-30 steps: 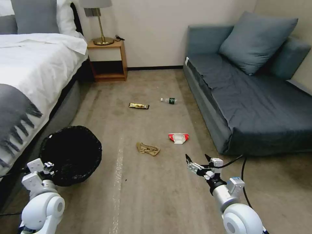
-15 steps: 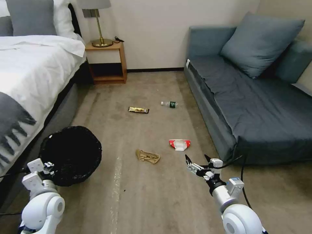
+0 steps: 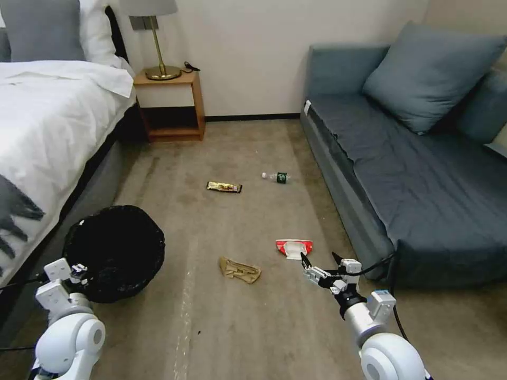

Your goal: Pick up the trash bin, then pick up the garbage on the floor and place it into the trash bin.

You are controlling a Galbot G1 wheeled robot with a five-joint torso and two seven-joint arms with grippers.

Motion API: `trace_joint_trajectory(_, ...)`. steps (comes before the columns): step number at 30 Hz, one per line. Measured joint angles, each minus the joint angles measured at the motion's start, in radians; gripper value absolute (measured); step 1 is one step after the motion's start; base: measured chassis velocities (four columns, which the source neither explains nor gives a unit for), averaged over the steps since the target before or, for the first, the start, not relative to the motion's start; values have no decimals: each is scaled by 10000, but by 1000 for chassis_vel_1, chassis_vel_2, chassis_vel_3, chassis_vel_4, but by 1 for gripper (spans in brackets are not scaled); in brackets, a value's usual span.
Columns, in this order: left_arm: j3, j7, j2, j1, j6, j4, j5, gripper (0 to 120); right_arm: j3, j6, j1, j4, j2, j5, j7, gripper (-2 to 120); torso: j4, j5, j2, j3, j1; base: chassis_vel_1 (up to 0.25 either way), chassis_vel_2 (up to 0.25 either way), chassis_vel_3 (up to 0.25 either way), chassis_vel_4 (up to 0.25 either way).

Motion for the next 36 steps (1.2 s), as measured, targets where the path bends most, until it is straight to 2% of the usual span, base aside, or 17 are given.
trace_joint_trajectory(29,-15,32,81,64,222,163,-62,3,-118,189,-37,-383,189,-444,-283,100,-1,0,0,1,1,-97,95,101,-102)
trace_joint_trajectory(32,-17,48,146,67,214,175,-88,3,-100,145,60,-435,64,-415,-270,100,-2,1,0,0,1,0,0,0,0)
trace_joint_trajectory(36,-21,80,259,82,170,176,-167,3,-73,-52,608,-636,-616,-111,-253,100,-2,2,0,0,0,0,0,0,0)
